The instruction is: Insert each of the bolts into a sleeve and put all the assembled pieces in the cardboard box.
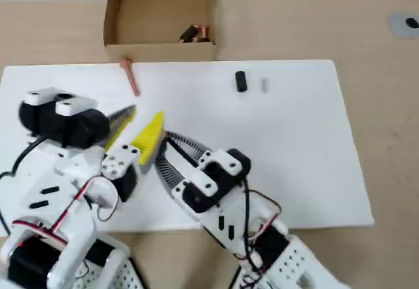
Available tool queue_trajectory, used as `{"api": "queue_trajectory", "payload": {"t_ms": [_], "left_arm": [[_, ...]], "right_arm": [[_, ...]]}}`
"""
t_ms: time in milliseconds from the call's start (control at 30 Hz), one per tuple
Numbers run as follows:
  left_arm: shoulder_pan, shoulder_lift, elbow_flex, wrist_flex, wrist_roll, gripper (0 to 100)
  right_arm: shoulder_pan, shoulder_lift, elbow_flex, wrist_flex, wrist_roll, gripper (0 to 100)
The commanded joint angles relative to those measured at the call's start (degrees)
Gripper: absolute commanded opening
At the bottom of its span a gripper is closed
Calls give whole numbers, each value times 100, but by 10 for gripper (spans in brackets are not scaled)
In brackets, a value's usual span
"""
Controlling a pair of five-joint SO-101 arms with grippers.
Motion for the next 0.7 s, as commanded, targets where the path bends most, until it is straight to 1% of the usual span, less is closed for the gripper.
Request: {"api": "queue_trajectory", "payload": {"t_ms": [0,67,167,333,400,567,667], "left_arm": [[-299,31,-62,255,-123,180],[-290,13,-62,404,-132,186],[-290,22,-229,413,-97,184],[-316,40,-492,378,563,185],[-334,40,-457,229,782,182],[-958,224,-484,-105,1354,182],[-1336,699,-747,0,1688,184]], "right_arm": [[-22,-127,-13,-18,-26,9],[-22,-127,-13,-18,-26,9],[-22,-127,-4,-18,-26,9],[-22,-101,13,-18,-26,9],[4,-119,13,-18,-26,9],[365,-75,-92,9,-18,9],[602,-75,-242,9,-18,9]]}}
